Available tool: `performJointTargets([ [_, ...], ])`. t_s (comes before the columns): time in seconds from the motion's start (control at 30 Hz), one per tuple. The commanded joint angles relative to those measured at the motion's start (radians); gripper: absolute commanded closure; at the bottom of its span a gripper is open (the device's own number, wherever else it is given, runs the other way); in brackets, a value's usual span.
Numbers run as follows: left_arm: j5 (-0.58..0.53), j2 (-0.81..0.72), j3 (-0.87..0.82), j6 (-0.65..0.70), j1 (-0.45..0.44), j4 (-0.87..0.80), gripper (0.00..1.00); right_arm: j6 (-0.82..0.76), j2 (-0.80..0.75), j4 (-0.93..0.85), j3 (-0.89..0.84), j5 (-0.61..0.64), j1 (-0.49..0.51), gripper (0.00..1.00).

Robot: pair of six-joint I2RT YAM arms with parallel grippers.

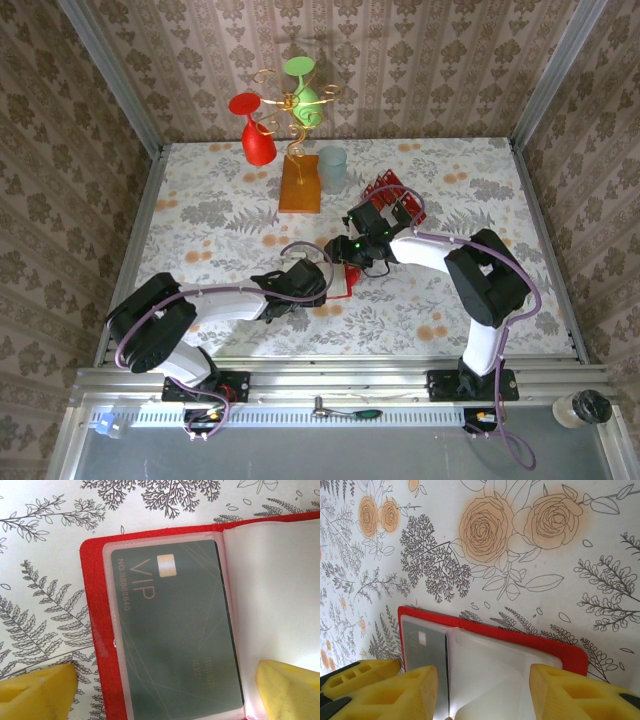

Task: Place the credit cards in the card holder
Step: Flip over the card slot on the card holder.

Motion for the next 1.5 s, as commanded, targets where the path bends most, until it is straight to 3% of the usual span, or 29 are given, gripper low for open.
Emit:
performJointTargets([
  [0.0, -0.005, 0.011, -0.019, -0.012, -0.003, -0.015, 0.07, 0.014, 0.034, 0.017, -0.014, -0.029, 0.001, 0.49],
  [0.43, -0.005, 0.011, -0.023, -0.013, -0.001, -0.010, 0.08, 0.028, 0.059, 0.049, -0.016, -0.082, 0.004, 0.55],
  [0.8, -0.008, -0.022, -0.016, -0.008, -0.001, -0.017, 0.07, 0.025, -0.017, 0.012, -0.005, -0.086, 0.023, 0.56],
  [1.07, -0.029, -0.168, -0.011, 0.017, 0.034, -0.077, 0.01, 0.060, -0.051, 0.007, 0.004, -0.083, 0.065, 0.48],
  [1.47, -0.004, -0.488, -0.126, 0.040, 0.198, -0.184, 0.00, 0.173, 0.001, 0.094, 0.038, -0.061, 0.167, 0.42],
])
